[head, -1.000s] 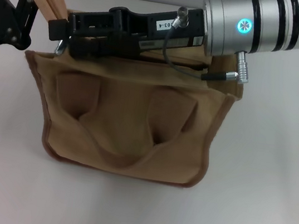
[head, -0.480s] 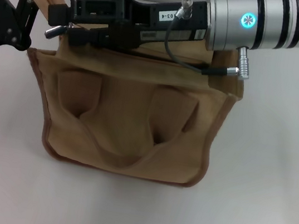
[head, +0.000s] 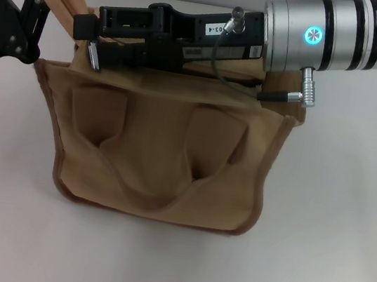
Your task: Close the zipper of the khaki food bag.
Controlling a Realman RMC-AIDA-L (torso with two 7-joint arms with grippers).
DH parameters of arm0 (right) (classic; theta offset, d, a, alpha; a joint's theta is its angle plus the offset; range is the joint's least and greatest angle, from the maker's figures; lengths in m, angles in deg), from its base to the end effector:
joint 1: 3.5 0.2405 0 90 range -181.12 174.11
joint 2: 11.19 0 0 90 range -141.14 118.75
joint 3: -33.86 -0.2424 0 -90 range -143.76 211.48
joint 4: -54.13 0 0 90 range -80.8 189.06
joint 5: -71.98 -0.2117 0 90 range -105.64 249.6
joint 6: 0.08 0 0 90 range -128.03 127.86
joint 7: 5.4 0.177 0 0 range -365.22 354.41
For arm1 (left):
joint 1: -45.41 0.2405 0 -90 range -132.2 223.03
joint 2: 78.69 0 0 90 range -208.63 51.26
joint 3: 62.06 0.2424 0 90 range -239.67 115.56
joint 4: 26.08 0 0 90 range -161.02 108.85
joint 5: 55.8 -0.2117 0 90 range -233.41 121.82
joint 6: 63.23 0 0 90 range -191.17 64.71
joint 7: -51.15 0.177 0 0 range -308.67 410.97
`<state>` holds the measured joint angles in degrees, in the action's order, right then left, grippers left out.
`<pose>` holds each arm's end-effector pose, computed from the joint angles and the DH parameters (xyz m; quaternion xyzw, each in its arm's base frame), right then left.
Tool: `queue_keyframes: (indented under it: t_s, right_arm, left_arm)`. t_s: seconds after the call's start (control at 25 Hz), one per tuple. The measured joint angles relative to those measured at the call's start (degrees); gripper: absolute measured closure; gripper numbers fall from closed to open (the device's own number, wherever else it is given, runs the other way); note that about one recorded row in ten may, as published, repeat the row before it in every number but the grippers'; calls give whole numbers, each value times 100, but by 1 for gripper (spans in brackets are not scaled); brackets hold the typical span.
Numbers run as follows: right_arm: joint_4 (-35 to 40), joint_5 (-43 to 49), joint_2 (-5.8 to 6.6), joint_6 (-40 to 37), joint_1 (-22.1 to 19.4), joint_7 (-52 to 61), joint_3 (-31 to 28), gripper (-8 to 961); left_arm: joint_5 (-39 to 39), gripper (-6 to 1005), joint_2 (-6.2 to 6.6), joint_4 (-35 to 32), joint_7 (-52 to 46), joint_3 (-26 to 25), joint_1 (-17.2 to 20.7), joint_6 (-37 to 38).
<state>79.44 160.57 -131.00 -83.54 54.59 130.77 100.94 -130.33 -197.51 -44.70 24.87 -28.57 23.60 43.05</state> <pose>0.0358 0.3665 -0.0890 0.8204 -0.4846 -0.2416 0.1837 -0.2351 0.2975 0.0466 -0.7620 0.0576 -0.4734 0.4381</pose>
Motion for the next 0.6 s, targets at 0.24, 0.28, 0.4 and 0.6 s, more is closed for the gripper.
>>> queue_keyframes:
  t_s: [0.24, 0.28, 0.4, 0.6]
  right_arm:
    - [13, -83, -3, -147, 49, 0, 7, 151]
    - [13, -83, -3, -147, 49, 0, 7, 151]
    - [-3, -67, -4, -47, 23, -3, 10, 151]
    - [-8, -64, -7, 12, 2, -20, 9, 151]
  left_arm:
    - [0, 982, 0, -2, 0, 0, -6, 16]
    - [0, 982, 0, -2, 0, 0, -6, 16]
    - [0, 982, 0, -2, 0, 0, -7, 20]
    - [0, 982, 0, -2, 0, -8, 2, 25]
